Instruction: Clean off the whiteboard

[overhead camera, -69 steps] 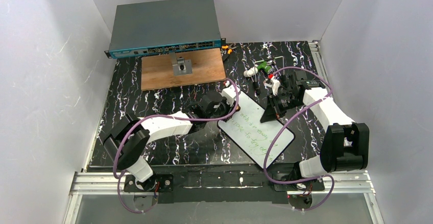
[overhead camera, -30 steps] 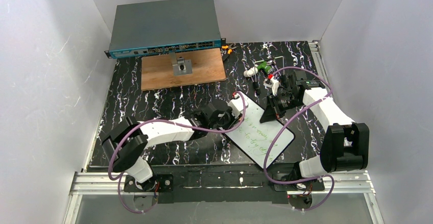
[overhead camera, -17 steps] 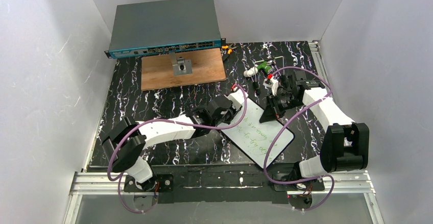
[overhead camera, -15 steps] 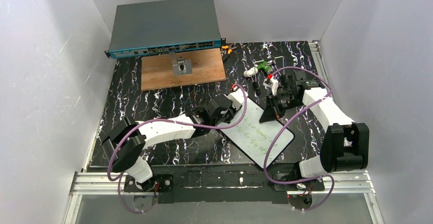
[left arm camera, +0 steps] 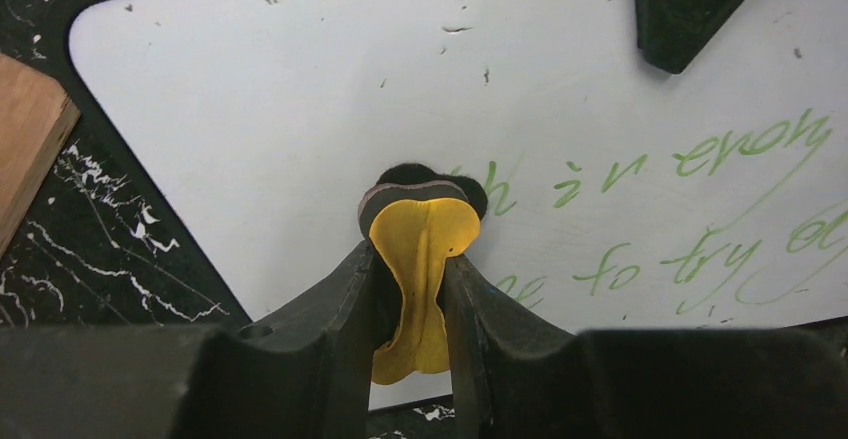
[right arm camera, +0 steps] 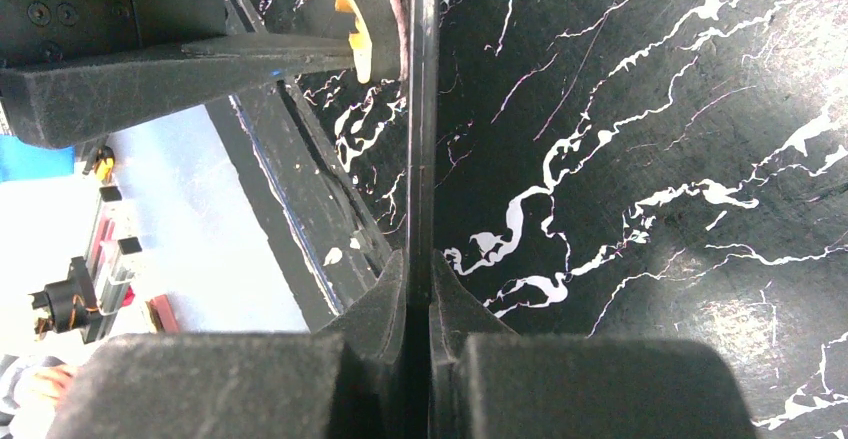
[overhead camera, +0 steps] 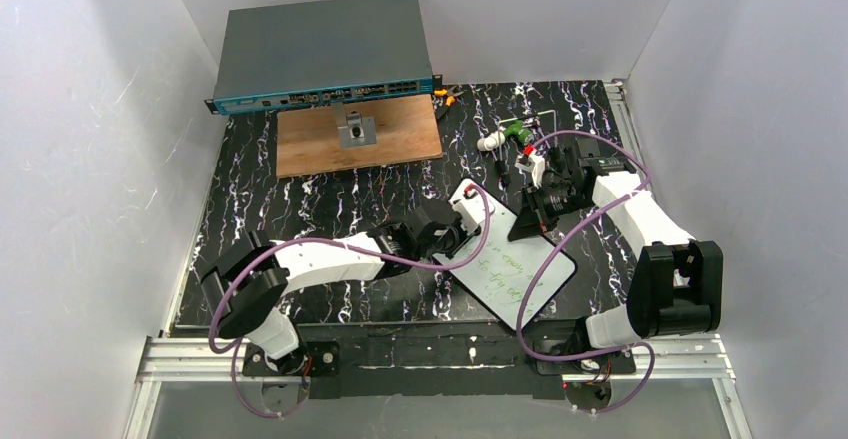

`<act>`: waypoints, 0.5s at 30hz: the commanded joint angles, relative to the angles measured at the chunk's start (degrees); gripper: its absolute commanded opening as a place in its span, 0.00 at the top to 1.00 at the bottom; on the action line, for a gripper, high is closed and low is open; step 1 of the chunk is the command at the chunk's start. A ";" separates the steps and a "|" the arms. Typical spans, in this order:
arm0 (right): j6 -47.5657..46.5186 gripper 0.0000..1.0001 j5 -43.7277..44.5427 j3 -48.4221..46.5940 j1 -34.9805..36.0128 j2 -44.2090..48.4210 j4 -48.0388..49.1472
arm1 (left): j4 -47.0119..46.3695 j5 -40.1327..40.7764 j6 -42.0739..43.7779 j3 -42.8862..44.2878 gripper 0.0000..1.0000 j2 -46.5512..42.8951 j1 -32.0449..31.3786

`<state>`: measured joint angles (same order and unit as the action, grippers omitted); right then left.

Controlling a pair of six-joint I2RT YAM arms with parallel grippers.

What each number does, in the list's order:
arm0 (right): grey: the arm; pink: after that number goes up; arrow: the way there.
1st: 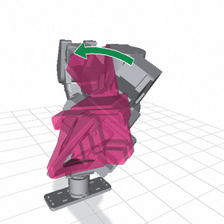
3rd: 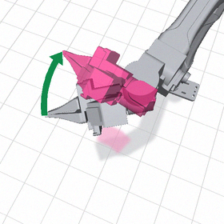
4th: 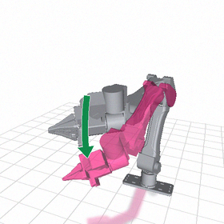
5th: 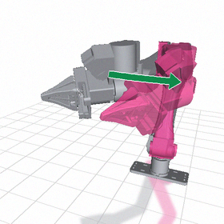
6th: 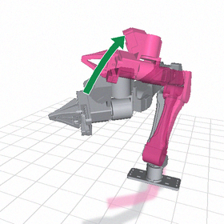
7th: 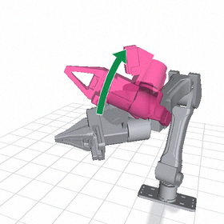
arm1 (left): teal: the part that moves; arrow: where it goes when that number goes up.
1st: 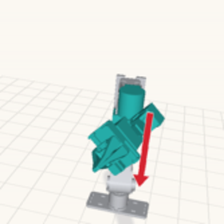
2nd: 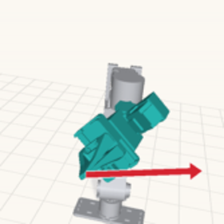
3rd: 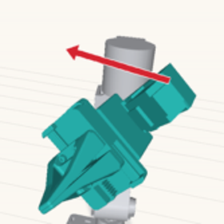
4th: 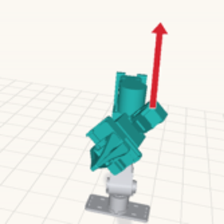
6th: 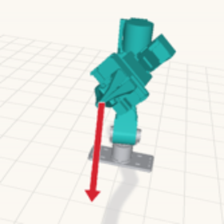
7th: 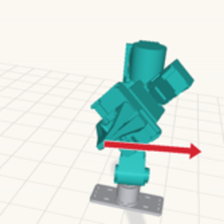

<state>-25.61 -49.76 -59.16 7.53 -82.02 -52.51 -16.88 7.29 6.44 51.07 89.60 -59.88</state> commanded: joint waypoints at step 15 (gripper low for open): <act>-4.13 0.99 -1.57 -1.27 0.36 1.25 3.60 | 1.96 -0.88 1.02 2.04 1.00 -1.08 -0.27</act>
<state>-25.47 -49.67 -59.16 7.53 -82.02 -52.49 -13.63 14.02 6.50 55.07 90.59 -59.79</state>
